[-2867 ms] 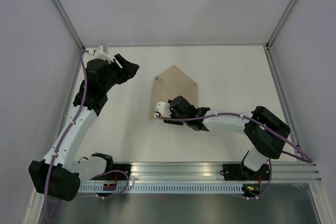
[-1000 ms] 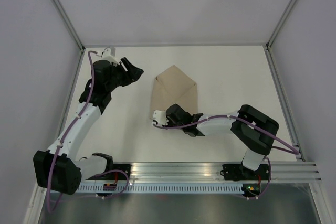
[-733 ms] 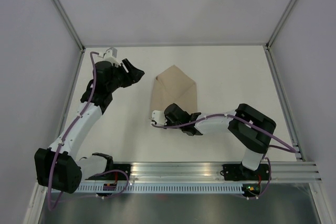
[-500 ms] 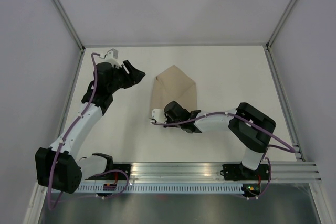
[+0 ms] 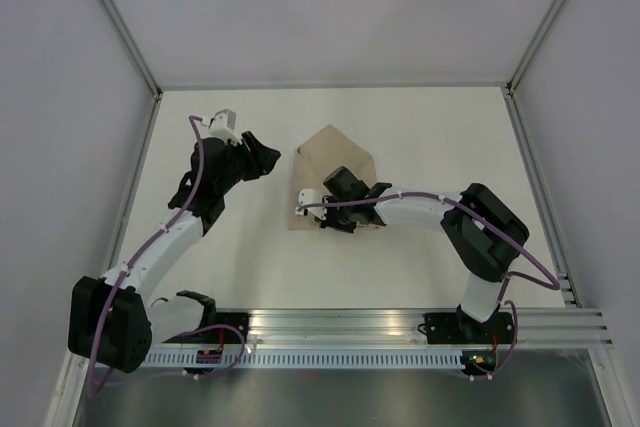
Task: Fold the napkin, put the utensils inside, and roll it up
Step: Roll the napkin with the utensil
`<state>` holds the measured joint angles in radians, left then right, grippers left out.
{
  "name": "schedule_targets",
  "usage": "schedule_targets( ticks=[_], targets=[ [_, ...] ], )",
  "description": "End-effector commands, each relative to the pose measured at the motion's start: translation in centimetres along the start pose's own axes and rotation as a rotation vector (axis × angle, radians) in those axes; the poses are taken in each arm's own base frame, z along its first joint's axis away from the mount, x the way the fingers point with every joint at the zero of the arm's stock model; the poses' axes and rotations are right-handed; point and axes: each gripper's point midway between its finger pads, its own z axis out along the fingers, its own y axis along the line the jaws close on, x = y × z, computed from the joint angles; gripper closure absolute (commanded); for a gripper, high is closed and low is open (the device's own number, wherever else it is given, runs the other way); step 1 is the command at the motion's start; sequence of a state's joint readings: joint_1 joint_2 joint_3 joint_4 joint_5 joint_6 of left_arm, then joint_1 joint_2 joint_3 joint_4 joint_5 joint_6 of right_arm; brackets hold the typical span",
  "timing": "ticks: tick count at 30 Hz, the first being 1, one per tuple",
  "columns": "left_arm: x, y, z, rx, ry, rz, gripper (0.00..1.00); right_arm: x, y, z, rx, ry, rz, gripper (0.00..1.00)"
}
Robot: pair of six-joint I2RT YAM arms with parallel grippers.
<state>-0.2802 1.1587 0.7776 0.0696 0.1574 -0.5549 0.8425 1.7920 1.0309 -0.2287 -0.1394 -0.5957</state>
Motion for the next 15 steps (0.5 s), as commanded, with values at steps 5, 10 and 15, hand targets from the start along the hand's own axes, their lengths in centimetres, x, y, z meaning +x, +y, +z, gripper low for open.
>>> schedule_targets(
  ticks=[5,10,15],
  targets=[
    [-1.7,-1.7,-1.3,0.053,-0.265,0.168,0.46,1.0,2.6,-0.5,-0.268,0.012,0.085,1.0],
    [0.1,-2.1,-2.0,0.046,-0.333,0.266,0.39,1.7,2.5,-0.6,-0.335,0.028,0.127,0.99],
    [0.1,-2.0,-3.4,0.073,-0.439,0.264,0.38,1.9,2.6,-0.6,-0.408,0.022,0.164,0.99]
  ],
)
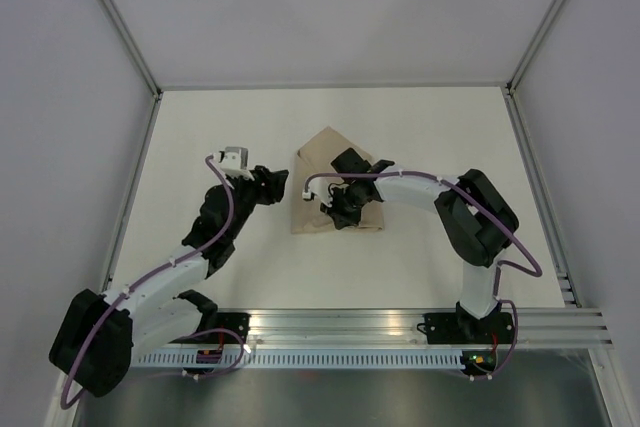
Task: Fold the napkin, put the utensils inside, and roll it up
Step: Roll the napkin with the utensil
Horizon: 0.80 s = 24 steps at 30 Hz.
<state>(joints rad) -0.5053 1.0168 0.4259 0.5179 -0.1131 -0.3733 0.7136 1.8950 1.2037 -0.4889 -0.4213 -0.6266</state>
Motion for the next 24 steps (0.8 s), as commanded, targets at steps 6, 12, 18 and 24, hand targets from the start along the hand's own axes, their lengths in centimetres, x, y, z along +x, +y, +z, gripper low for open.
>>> schedule_targets(
  ticks=[6,12,18,24],
  targets=[
    [-5.4,0.5,-3.1,0.0,-0.332,0.021,0.33,2.2,1.6,0.5,-0.181,0.042,0.083,0.99],
    [-4.9,-3.3,-4.4,0.222,-0.319,0.191,0.36,2.7,1.3,1.0,-0.233,0.067,0.106,1.0],
    [-2.2,-6.6,-5.9,0.431,-0.306,0.354,0.38,3.1,1.6,1.0,-0.326,0.091,0.154,1.0],
    [0.6,-8.8,-5.2,0.518,-0.208,0.493,0.36,3.0,0.9,1.3,-0.363,0.088,0.184,1.0]
  ],
)
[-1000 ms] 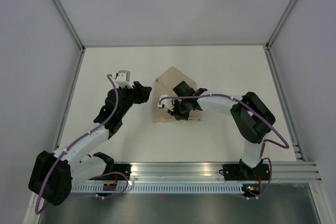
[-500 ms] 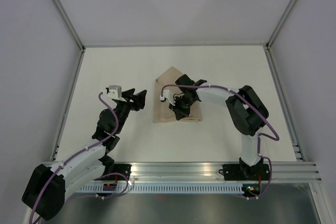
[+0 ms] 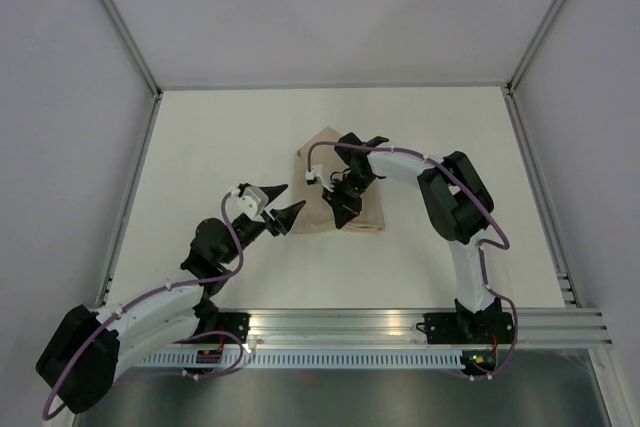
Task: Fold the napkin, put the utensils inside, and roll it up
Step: Roll the napkin with the utensil
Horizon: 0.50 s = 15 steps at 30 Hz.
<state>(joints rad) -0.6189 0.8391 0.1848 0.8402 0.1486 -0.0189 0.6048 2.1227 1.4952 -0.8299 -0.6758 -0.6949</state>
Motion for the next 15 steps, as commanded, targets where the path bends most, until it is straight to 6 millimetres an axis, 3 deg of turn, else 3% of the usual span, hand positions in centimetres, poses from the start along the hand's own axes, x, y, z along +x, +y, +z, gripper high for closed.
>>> schedule_targets(
  ticks=[1,4,5,7,15],
  targets=[
    [-0.4,-2.0,1.5,0.11,0.011,0.155,0.36,2.8,0.3,1.5,-0.074,0.085,0.033,0.99],
    [2.6,-3.5,2.8,0.15,0.145,0.219,0.35,2.8,0.3,1.6,-0.091,0.087,0.047,1.0],
    [2.5,-3.9,3.5,0.154,0.157,0.239,0.35,2.8,0.3,1.6,-0.096,0.09,0.045,0.99],
    [5.1,-4.8,3.9,0.174,0.253,0.292,0.35,2.8,0.2,1.6,-0.106,0.097,0.058,1.0],
    [7.3,-5.0,5.6,0.193,0.359,0.362,0.27,3.1,-0.7,1.5,-0.169,0.108,0.12,1.0]
  ],
)
